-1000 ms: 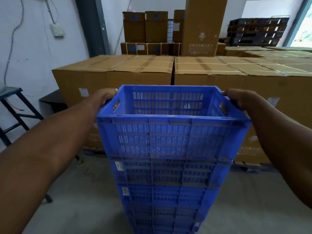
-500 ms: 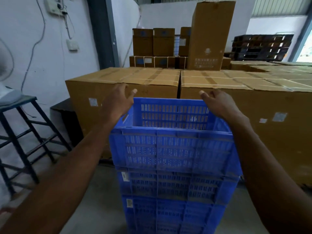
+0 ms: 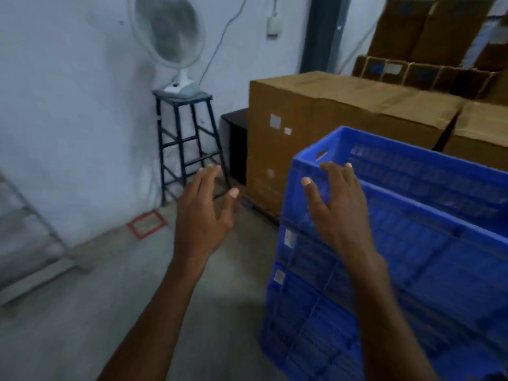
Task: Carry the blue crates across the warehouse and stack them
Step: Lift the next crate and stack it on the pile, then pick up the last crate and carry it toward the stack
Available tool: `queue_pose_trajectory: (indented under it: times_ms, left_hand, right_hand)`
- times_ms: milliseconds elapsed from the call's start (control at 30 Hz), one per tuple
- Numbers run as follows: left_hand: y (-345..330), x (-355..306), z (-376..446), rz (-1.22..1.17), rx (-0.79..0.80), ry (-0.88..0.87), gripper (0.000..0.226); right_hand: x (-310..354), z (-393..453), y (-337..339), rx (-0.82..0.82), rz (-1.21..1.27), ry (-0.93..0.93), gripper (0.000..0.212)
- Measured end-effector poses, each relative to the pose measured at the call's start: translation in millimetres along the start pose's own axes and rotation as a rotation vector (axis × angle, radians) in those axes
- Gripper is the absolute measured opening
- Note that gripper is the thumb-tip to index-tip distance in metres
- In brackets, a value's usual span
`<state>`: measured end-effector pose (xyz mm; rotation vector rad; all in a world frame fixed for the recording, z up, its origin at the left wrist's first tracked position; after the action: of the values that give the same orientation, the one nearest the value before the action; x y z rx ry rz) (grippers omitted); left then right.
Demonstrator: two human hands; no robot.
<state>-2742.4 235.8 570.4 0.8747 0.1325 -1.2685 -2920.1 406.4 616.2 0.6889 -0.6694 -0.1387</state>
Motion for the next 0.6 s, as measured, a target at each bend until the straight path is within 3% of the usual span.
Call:
queue_pose_trajectory:
  times_ms: [133,267,600]
  left_hand:
    - [66,59,-100,0.177,-0.045,0.178,0.057]
    - [145,108,-204,0.345,-0.087,0.44,0.057]
    - [389,169,-464,0.582,-0.362,0.983,0.063]
  right_hand:
    - [51,-57,-75,0.132,0.217,0.094,0.05]
    - [97,-149,-154,0.375,0.356,0.086,0.052]
    - [261,-414,-280,1.071,0.365,0.248,0.054]
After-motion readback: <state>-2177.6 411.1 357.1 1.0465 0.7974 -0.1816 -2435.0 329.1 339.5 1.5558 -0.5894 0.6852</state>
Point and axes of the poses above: each hand's wrist, its own z-axis towards the middle knuckle, its own y-axis out of the back of the hand, x = y × z, the point moved 3 cm from there along z, towards the middle knuckle, and after that the axes turned 2 degrees about -x, right-handed, at the moved point
